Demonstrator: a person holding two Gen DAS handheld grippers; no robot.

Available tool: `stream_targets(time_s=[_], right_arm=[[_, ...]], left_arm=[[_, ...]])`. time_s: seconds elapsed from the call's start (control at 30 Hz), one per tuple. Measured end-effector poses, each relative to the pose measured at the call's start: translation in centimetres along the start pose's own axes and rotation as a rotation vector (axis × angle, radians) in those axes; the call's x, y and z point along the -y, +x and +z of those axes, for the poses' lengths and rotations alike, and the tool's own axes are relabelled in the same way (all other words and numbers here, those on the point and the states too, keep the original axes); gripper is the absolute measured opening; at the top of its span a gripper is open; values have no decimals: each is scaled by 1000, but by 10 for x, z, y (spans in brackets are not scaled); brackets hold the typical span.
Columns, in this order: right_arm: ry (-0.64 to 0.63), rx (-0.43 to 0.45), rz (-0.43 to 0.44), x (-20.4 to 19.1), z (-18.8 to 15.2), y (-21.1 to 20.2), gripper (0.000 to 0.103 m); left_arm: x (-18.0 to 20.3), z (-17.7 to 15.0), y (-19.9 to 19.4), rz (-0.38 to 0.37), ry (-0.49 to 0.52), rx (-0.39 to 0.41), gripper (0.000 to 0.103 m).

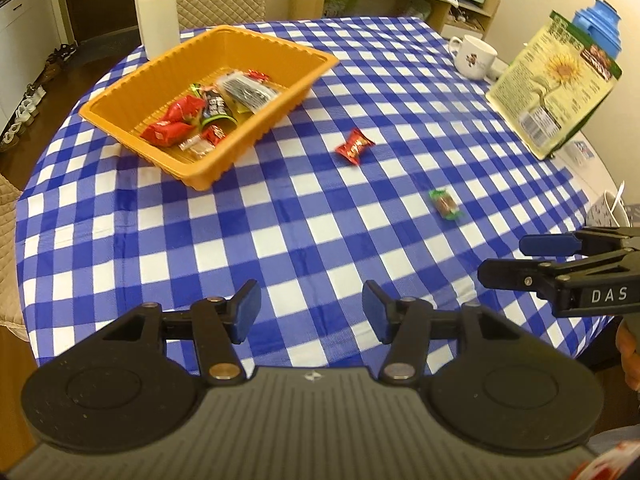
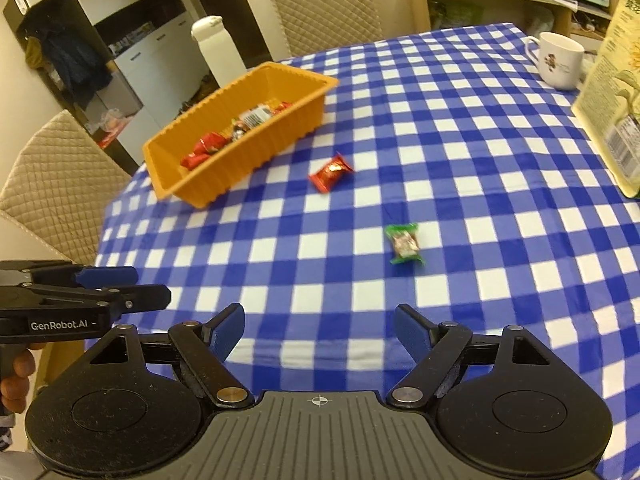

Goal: Organize snacks
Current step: 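Lift both open tools out of the tray toward the remaining candies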

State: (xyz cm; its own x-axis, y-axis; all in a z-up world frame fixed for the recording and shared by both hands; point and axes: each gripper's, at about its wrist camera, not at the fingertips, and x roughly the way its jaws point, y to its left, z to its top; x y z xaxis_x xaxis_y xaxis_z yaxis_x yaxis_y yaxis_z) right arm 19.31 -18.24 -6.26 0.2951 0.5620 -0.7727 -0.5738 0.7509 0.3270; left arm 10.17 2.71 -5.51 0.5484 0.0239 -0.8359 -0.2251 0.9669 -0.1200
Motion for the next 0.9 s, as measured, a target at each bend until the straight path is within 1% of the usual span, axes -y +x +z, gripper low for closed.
stream_targets(time_s=[0.5,0.73,0.9], right_arm=[[20,-58,-59,13,-22,-3,81],[36,-73,-87,18,-26,-1,81],[46,-73,-102,20,-27,3,81]], left_arm=[[23,-14,15,-12,59,-57,53],[25,-14,19,-16,74,-69,53],[22,-11,23,-13,77,-77,56]])
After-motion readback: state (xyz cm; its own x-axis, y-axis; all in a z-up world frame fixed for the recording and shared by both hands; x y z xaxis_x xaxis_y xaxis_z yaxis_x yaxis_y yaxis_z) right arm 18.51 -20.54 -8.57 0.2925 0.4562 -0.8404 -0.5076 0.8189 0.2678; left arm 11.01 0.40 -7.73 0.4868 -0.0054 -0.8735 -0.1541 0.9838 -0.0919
